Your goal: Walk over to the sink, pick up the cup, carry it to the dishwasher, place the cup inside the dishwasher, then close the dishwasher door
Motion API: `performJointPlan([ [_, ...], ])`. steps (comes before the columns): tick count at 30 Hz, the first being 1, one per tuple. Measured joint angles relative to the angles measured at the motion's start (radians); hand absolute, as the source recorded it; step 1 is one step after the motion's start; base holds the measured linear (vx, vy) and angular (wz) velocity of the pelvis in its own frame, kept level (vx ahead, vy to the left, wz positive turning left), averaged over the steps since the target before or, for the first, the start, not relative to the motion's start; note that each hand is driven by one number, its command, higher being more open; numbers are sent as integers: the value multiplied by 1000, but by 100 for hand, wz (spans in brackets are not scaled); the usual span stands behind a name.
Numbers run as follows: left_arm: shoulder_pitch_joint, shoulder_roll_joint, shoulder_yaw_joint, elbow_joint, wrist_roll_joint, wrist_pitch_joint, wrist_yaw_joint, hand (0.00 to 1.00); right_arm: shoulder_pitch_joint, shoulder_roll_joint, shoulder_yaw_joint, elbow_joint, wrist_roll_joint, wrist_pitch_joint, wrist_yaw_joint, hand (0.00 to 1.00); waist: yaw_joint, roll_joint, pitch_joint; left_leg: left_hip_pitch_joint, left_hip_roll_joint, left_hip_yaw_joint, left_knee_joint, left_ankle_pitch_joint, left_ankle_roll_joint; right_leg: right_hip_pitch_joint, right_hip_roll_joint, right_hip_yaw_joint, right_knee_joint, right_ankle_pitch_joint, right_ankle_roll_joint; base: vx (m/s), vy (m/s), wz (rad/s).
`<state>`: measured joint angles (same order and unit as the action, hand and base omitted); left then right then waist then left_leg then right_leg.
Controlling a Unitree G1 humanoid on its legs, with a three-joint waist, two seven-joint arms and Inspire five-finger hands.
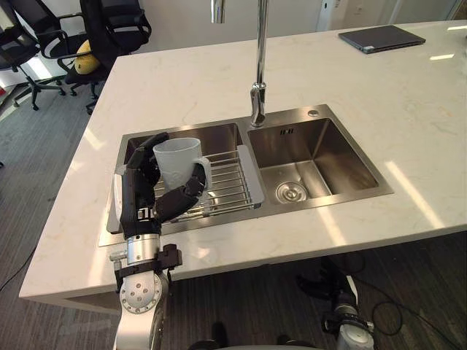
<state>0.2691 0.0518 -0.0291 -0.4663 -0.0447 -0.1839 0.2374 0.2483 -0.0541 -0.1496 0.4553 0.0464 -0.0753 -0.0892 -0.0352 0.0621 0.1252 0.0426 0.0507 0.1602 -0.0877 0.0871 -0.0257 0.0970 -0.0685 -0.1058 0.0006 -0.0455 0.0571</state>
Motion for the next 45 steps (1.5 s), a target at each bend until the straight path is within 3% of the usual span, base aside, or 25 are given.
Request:
performJointPlan([
  [6,20,-13,-18,-44,-16,-15,6,30,-1,3,1,0,1,-2,-8,90,20,-4,2,-1,5,40,0,-2,2,-44,-2,43,48,-4,4,-26,15,-21],
  [9,6,-11,-36,-45,-15,-17,9,30,-9,7,3,-9,1,-3,-24,90,19,-17,21,-27,3,61,28,-10,14,-104,-11,68,134,-19,17,-57,35,-20],
  [12,-11,-7,-60,-45,-14,-17,20,30,-9,7,1,-14,4,-3,-43,90,19,-46,55,-57,-4,67,81,-42,37,-116,-25,79,161,-28,40,-117,36,-4],
  [13,-14,-12,-58,-46,-14,-17,20,30,-12,6,0,-15,8,-3,-45,90,21,-42,57,-66,3,68,83,-39,49,-125,-23,79,183,-46,47,-118,39,11],
  [15,-5,-8,-56,-34,-13,-19,27,30,-9,9,3,-12,11,-3,-49,90,28,-43,62,-83,2,50,93,-24,68,-150,-26,73,492,-172,78,-71,-11,27],
  [16,2,-8,-56,-34,-14,-19,28,30,-9,9,3,-12,12,-4,-49,90,31,-45,61,-87,0,48,99,-23,68,-137,-25,76,511,-182,90,-50,-70,17],
  [19,16,-14,-46,-35,-14,-20,44,30,-42,-7,37,-7,12,-9,-55,90,82,-49,54,-187,1,48,154,6,48,-84,-4,99,325,-205,64,-108,-106,0],
  [20,15,-23,-46,-35,-15,-20,44,30,-67,-9,50,3,18,-9,-54,90,93,-49,55,-238,7,39,175,17,40,-75,10,112,241,-208,28,-124,-83,26],
  [21,16,-35,-58,-27,-17,-13,42,30,-91,-12,50,20,35,-8,-57,90,93,-26,73,-263,28,10,202,25,35,-53,37,97,189,-177,-8,-134,-80,33],
  [25,31,-31,-110,-25,-19,-14,39,30,-85,-19,73,40,49,-10,-72,90,92,-7,87,-273,60,-79,221,74,-10,-12,97,23,172,-152,-46,-200,-106,59],
  [26,25,-24,-121,-24,-23,-14,38,30,-83,-21,66,39,49,-14,-80,90,79,-9,88,-280,43,-118,178,142,-59,-24,86,-30,177,-153,-67,-286,-95,98],
  [27,24,-23,-132,-25,-25,-14,36,30,-82,-17,64,39,49,-15,-84,90,69,-12,89,-290,42,-118,191,125,-47,-29,79,-57,179,-149,-72,-287,-76,103],
  [28,24,-20,-151,-26,-35,-17,30,30,-79,-23,60,39,49,-15,-94,90,69,-13,90,-311,34,-90,281,45,10,-48,63,-88,189,-142,-73,-256,-67,87],
  [29,21,-17,-166,-26,-36,-20,24,30,-78,-29,58,35,49,-15,-94,90,63,-16,91,-307,30,-58,357,-29,27,-54,44,-117,188,-132,-71,-224,-42,91],
  [32,-30,-17,-200,6,-50,-26,15,30,-71,-31,58,6,48,-15,-95,90,36,-14,87,-227,46,10,417,-137,13,-67,-9,-205,181,-107,-53,-133,44,90],
  [34,-53,-24,-219,29,-56,-30,4,30,-69,-30,58,-8,48,-16,-94,90,34,8,74,-136,56,21,299,-154,-8,-71,-16,-241,165,-93,-32,-104,150,75],
  [35,-65,-25,-220,46,-56,-35,2,30,-80,-27,57,-3,48,-15,-93,90,37,15,68,-103,47,15,220,-139,-14,-75,-23,-252,164,-86,-20,-103,237,47],
  [39,-55,6,-202,84,-62,-32,6,30,-83,31,59,-13,47,-16,-87,90,48,-17,52,-83,-9,3,165,-107,19,-66,-66,-261,148,-62,4,-20,169,16],
  [45,-50,8,-196,81,-65,-32,2,30,-84,37,58,-13,47,-16,-87,90,47,-30,38,-44,-71,-17,103,-85,53,-50,-125,-280,167,-62,8,7,137,16],
])
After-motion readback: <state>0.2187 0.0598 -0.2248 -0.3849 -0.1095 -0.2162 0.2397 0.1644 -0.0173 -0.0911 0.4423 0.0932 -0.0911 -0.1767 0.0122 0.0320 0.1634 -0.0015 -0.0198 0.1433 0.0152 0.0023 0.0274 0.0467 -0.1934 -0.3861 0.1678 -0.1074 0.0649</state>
